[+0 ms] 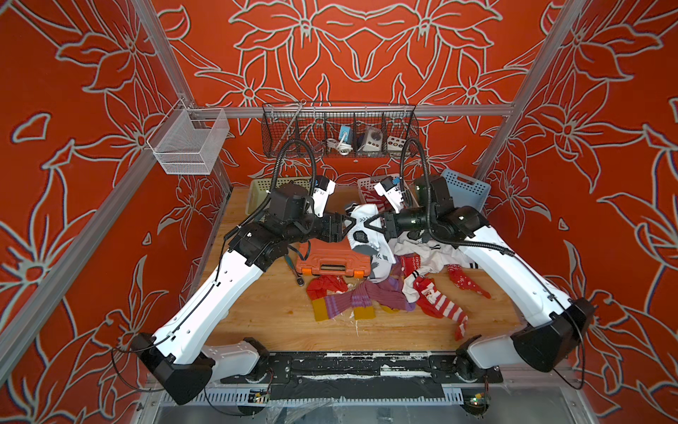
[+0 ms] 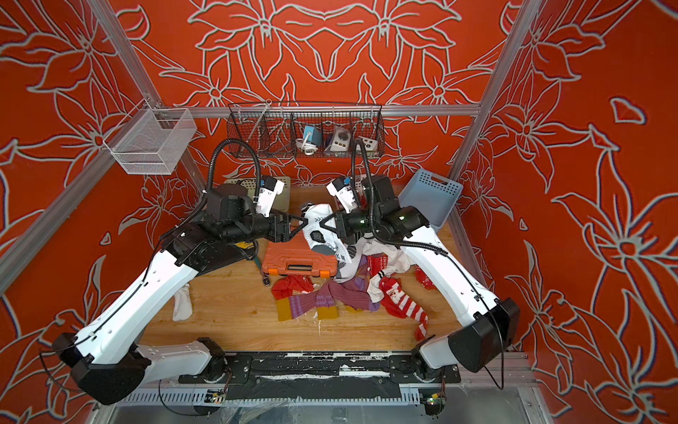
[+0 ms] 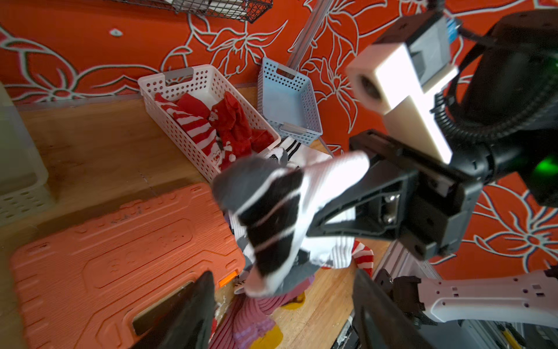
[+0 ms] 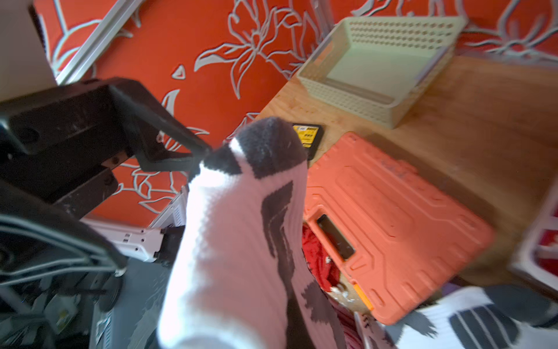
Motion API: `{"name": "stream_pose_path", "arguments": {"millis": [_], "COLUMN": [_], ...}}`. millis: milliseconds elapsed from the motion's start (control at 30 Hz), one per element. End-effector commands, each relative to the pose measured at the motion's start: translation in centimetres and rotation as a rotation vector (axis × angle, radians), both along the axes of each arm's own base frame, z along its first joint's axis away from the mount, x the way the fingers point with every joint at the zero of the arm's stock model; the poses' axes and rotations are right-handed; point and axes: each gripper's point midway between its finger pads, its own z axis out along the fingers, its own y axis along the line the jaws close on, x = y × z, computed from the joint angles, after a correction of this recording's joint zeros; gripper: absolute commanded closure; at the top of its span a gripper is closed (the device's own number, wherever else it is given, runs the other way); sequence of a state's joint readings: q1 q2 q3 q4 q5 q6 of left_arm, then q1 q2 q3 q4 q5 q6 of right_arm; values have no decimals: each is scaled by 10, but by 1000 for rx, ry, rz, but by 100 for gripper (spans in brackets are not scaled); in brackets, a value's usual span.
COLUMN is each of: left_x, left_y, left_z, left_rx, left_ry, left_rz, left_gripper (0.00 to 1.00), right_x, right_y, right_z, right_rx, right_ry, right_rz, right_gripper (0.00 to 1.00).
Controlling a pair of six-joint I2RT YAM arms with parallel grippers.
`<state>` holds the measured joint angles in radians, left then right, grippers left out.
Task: Sort the socks into the basket by color
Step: Place the sock in the bin.
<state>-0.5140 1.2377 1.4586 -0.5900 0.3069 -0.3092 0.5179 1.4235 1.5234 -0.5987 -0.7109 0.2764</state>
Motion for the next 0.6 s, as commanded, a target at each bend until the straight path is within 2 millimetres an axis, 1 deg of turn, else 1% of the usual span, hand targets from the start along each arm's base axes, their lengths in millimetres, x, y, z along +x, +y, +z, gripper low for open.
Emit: {"name": "stream_pose_path", "arguments": {"millis": [0,133,233,367,433,567], "left_x": [8,14,15,15,16,24], "left_y": [15,29,32,35,36,40], "left_z": [0,-12,-20,-30,-35,-42], "left_rx": [-16,-4,6,15,24,28], "left_ry": [48,135,172,205,216,233], "left_rz": [77,133,147,153,151,143], "left_gripper": [26,26,26,26,26,26], "right_x": [29,72,104,141,160,192], "right_y": [-34,-77,-105,-134,-151,-185], "right_z": [16,16,15,16,17,17], "right_rx": [-35,-65,-86,-99,-108,-121], "right_ry": [-40,-22,-18,-29,-35,-37], "right_rz": [-164,-349,-464,-564,-620,-721], "right_gripper": [100,100,100,100,100,100]}}
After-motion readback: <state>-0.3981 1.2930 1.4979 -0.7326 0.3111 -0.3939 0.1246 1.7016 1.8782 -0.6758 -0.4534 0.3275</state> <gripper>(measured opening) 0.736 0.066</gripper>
